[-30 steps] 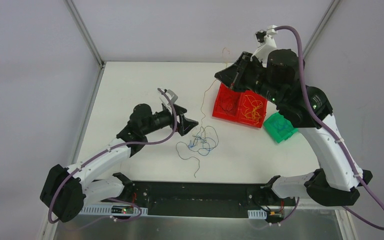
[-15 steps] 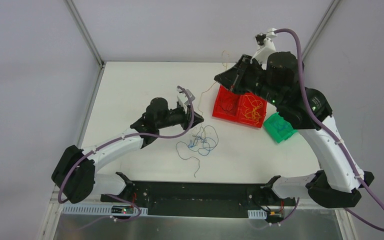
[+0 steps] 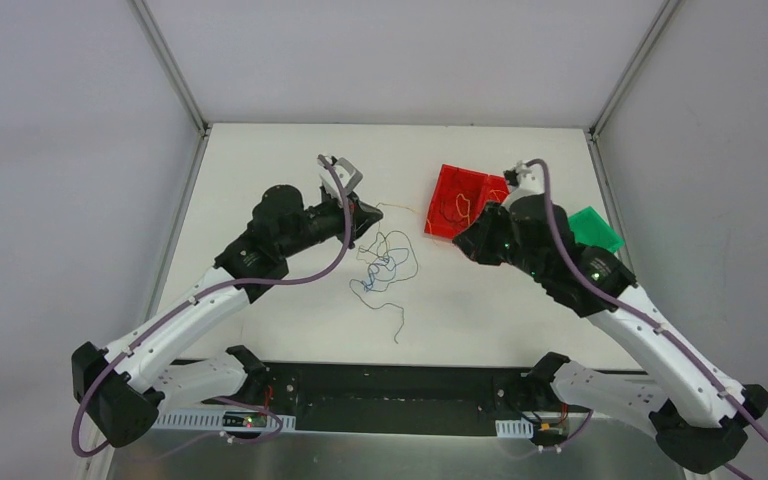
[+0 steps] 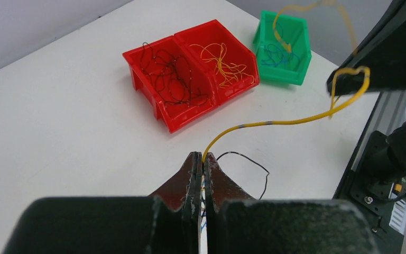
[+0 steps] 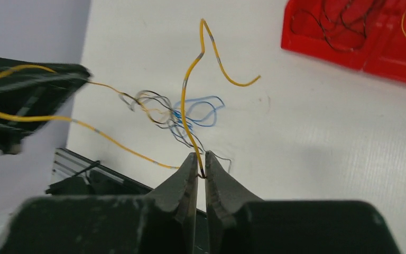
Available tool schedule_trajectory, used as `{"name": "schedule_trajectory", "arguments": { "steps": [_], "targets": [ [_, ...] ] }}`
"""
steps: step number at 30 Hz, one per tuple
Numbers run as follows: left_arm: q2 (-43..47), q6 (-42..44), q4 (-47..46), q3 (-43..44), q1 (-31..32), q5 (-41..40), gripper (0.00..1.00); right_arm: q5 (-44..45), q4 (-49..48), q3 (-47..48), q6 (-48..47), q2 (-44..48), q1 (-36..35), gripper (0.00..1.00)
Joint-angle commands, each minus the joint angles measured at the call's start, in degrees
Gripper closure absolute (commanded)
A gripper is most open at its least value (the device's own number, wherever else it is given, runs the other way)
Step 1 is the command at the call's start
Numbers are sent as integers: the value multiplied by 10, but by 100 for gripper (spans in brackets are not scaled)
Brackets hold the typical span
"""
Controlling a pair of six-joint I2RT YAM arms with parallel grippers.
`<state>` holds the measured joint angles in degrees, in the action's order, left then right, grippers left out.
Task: Untangle the cables
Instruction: Untie the cable.
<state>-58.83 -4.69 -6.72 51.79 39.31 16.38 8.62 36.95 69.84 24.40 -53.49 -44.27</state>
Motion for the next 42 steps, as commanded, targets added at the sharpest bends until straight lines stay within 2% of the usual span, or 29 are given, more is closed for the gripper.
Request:
{"name": "schedule_trajectory", "arguments": {
  "steps": [1,3,4,5,7,8,9,16,19,23,28,32,37,42],
  "targets": [
    [2,10,57,33,1,-34,100,5,-53,-91,23,7,2,83],
    [0,17,46,30,1,-40,100,-51,-87,-122,18,15,3,81],
    [-2,23,38,26,1,-39,100,-101,-112,-137,15,20,3,75],
    [-4,30,23,19,1,-38,100,-152,-138,-150,11,23,2,66],
    [-10,38,-14,3,-1,-39,100,-226,-176,-163,7,25,2,36],
    [-14,39,-20,2,-3,-35,100,-218,-172,-164,9,26,2,27],
    [-20,39,-21,6,-6,-28,100,-194,-163,-166,6,29,2,23],
    [-43,18,-12,46,-20,9,100,-175,-174,-215,-38,28,2,26],
    [-34,30,-16,44,-20,10,100,-114,-192,-243,-39,40,3,30],
    [-27,27,-3,49,-23,-3,100,-92,-243,-292,-45,64,3,34],
    [-24,13,4,58,-23,26,100,-115,-324,-328,-45,33,2,37],
    [-5,25,13,55,-23,36,100,-39,-366,-357,-39,30,3,37],
    [12,32,43,62,-24,46,100,26,-392,-370,-75,30,13,40],
    [25,25,44,59,-24,64,100,0,-415,-372,-92,-12,30,41]
  ]
}}
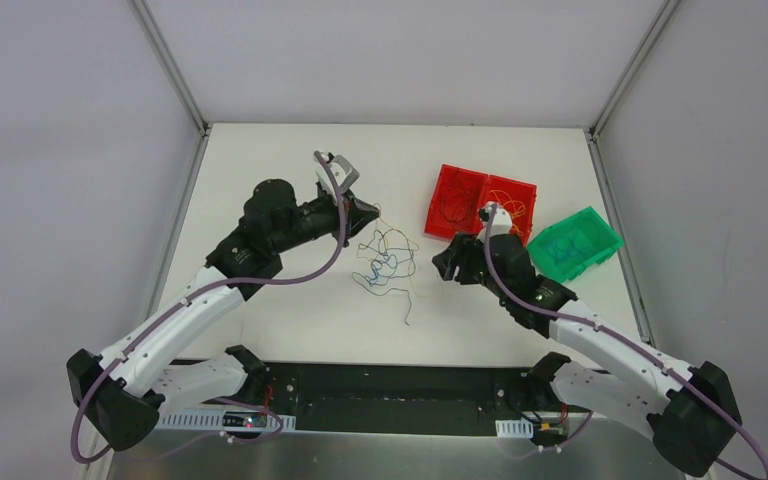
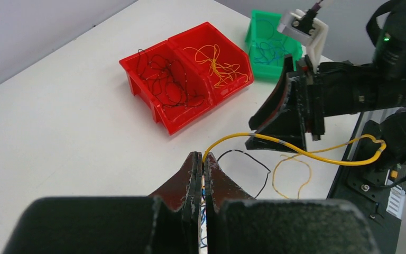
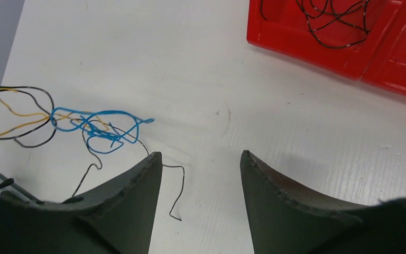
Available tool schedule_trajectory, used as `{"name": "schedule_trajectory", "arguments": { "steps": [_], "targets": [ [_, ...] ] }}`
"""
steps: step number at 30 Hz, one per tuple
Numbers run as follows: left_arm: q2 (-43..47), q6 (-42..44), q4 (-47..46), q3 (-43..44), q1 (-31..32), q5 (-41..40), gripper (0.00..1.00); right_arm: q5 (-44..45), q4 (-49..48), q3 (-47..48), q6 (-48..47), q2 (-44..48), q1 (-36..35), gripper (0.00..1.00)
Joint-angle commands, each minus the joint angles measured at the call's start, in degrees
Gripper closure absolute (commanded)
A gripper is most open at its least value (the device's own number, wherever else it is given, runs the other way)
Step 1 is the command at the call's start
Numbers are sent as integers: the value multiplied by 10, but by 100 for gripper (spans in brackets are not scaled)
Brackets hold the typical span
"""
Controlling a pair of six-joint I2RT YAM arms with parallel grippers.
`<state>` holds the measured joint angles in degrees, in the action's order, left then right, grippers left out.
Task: Untangle the cables
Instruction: Untie the cable.
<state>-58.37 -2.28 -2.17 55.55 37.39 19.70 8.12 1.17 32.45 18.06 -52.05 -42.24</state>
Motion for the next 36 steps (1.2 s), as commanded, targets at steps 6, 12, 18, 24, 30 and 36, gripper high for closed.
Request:
{"name": "schedule_trajectory", "arguments": {
  "steps": [6,12,18,24,30,36],
  "targets": [
    [37,1,4,26,-5,45,100,-150,-178,-12,-82,-72,10,38],
    [48,2,10,33,-5,51,100,-260,-225,14,-104,-104,8,37],
    [48,8,20,42,-5,41,100,-230,-152,45,-130,-108,-8,40],
    [59,11,32,42,-5,42,100,-164,-99,18,-127,-51,-8,42],
    [62,14,38,45,-5,41,100,-167,-95,-26,-105,-10,-10,43],
    [57,15,38,46,-5,41,100,-179,-128,-41,-131,-5,-39,44]
  ]
}}
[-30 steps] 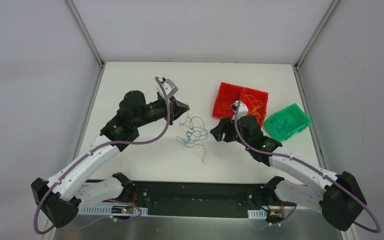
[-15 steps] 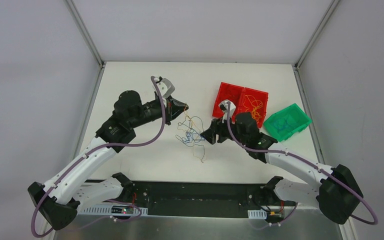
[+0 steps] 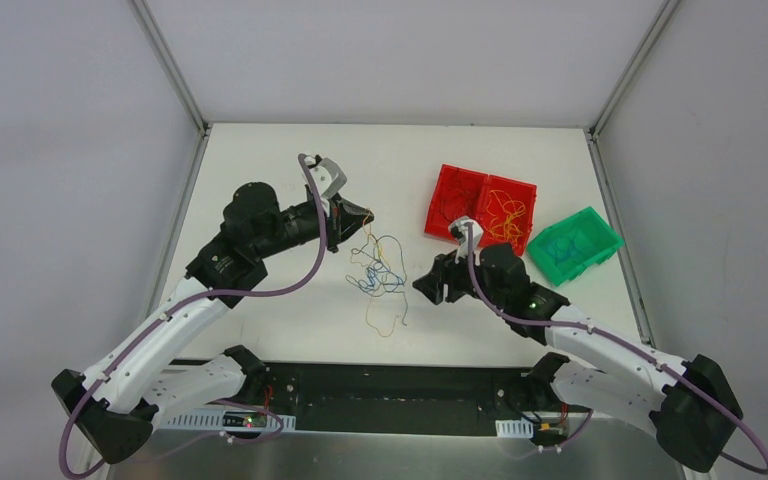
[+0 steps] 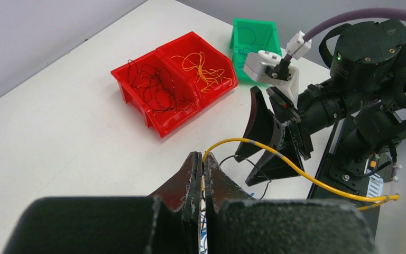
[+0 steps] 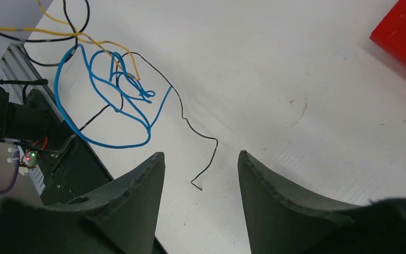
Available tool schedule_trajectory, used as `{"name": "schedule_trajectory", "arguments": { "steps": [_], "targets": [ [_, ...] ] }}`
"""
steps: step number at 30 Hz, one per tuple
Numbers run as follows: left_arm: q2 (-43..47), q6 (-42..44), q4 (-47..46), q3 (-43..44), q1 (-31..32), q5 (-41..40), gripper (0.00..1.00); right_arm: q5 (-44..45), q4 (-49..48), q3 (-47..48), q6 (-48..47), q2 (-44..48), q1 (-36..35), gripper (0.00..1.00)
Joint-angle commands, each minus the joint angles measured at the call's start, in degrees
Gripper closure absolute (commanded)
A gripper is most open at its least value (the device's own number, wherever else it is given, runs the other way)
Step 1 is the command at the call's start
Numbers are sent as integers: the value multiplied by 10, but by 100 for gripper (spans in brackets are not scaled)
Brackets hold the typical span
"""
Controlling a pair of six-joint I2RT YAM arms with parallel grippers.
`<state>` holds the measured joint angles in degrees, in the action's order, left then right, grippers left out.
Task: Untangle the cables
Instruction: Untie the cable.
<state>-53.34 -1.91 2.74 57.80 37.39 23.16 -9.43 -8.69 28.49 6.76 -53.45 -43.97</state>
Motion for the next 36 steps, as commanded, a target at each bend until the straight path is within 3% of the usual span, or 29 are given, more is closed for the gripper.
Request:
{"name": "schedule_trajectory", "arguments": {
  "steps": [1,10,18,26,28,32,36],
  "targets": [
    [6,11,-12,23,-5,7,100,1,-31,1,-25,4,-28,43],
    [3,8,-12,22,-5,9,100,-4,-61,89,-77,-93,-46,43],
    [3,7,-12,21,-5,-6,100,-22,-51,142,-87,-138,-51,60],
    [-7,3,-12,30,-5,-3,100,-61,-38,156,-74,-148,-63,57],
    [-7,2,-12,30,-5,-6,100,-58,-27,169,-75,-158,-68,66],
    [11,1,-4,20,-5,-65,100,-18,-25,159,-50,-154,-68,100],
    [48,13,19,-3,-5,-160,100,69,-47,97,21,-97,-48,100]
  ]
}}
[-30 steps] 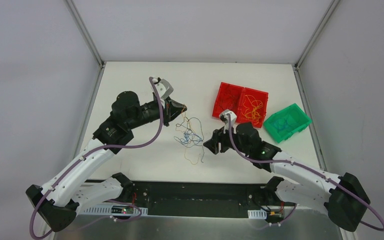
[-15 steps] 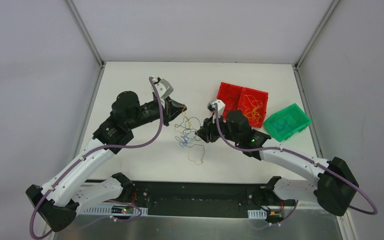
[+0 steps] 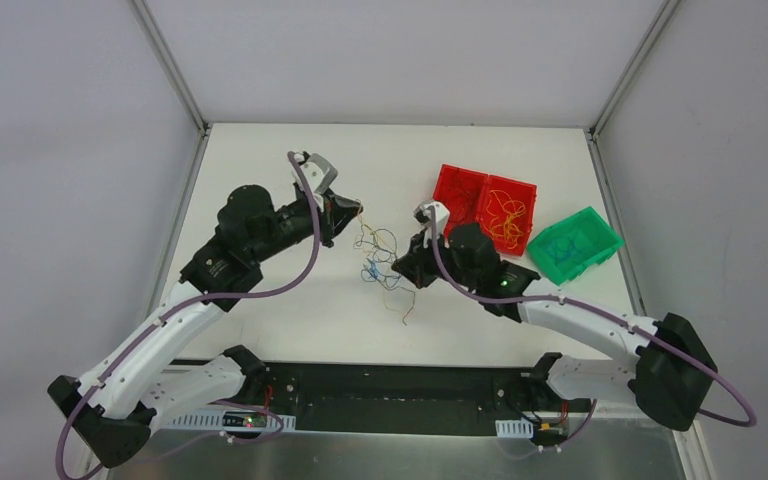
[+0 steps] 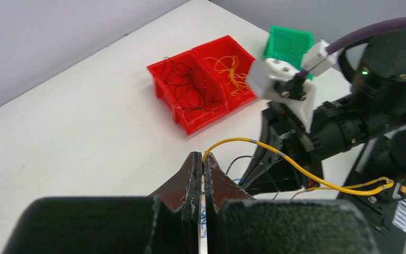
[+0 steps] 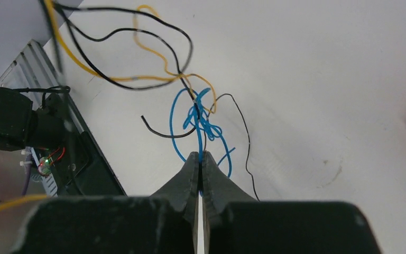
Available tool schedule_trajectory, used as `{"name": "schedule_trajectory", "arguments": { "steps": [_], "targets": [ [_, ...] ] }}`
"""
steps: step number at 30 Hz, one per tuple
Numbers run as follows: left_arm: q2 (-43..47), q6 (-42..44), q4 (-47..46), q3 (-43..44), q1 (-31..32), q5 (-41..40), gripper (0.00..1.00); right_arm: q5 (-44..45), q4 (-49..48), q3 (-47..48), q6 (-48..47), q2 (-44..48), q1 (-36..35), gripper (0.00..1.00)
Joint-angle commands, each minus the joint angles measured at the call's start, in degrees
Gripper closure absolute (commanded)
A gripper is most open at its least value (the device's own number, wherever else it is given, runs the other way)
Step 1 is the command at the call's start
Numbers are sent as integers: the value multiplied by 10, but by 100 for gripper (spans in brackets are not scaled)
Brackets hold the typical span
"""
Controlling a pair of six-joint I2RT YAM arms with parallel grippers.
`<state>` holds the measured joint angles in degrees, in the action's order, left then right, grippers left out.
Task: Untangle the cables
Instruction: Untie the cable, then place the cable in the bin.
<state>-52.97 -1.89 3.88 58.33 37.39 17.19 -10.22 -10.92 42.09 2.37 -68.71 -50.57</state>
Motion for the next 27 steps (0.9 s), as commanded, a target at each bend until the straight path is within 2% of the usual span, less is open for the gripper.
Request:
{"name": "schedule_trajectory", "arguments": {
  "steps": [1,4,8,12,18,22,27],
  "targets": [
    [54,14,16,-16,-5,-129,100,94,-22,-53,88,71,27,100],
    [76,29,50,-36,-5,-247,100,158,42,-73,145,108,65,100],
    [75,59,108,-49,-6,-426,100,268,186,-67,204,153,125,100],
    [67,74,139,-50,-6,-530,100,310,302,-57,259,188,222,100],
    [57,77,162,-50,-7,-578,100,302,399,-47,304,209,374,100],
    [56,84,168,-53,-8,-595,100,314,434,-28,307,228,429,100],
    [60,83,176,-58,-8,-606,100,315,456,6,277,261,462,100]
  ]
}}
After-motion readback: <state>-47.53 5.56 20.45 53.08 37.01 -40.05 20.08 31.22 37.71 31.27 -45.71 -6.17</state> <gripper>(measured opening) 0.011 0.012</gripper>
